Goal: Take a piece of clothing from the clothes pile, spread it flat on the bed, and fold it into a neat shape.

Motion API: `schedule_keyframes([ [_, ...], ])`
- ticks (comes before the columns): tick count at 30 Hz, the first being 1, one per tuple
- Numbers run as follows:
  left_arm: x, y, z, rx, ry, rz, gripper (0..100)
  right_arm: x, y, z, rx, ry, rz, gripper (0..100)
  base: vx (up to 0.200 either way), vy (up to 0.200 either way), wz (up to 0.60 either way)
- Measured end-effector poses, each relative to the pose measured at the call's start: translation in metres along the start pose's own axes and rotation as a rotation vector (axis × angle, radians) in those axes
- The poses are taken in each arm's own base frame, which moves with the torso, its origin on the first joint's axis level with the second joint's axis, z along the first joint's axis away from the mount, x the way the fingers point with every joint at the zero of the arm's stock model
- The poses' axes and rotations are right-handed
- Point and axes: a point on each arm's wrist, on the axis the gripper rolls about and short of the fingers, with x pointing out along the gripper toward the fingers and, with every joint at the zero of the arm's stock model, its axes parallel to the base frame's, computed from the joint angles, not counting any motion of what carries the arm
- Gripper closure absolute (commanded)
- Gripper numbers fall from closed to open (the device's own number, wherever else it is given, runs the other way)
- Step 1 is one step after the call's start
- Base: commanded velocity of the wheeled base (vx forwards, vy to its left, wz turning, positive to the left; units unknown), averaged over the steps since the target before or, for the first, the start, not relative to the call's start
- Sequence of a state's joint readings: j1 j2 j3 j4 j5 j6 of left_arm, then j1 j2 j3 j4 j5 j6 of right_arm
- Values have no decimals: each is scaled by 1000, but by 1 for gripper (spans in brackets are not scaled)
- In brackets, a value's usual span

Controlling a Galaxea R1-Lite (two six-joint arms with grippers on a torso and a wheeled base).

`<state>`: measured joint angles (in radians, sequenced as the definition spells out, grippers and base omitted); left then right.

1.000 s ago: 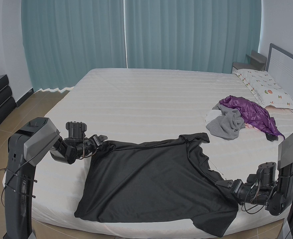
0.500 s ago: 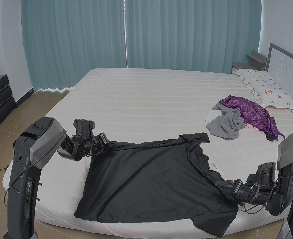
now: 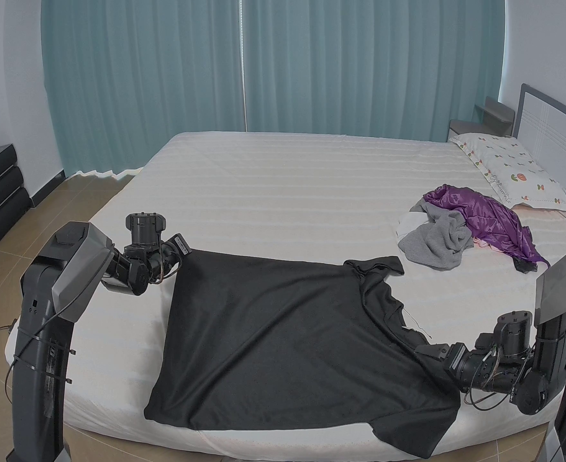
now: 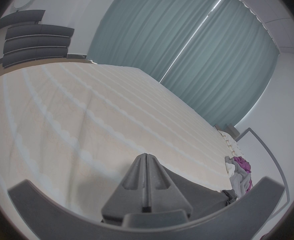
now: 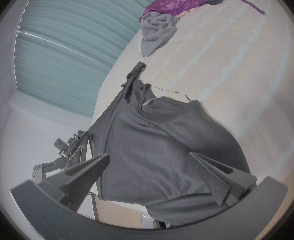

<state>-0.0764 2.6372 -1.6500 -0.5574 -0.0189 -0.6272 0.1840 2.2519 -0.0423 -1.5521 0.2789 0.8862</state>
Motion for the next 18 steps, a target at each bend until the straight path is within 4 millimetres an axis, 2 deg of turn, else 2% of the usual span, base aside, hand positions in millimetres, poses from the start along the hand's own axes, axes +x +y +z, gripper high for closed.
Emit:
schedule_keyframes([
  [10,3,-2,6,0,-29,-5,100,35,21,26,-58,-114,96,0,0,0,0],
  [18,3,-3,11,2,-53,3,100,83,43,57,-72,-174,38,0,0,0,0],
])
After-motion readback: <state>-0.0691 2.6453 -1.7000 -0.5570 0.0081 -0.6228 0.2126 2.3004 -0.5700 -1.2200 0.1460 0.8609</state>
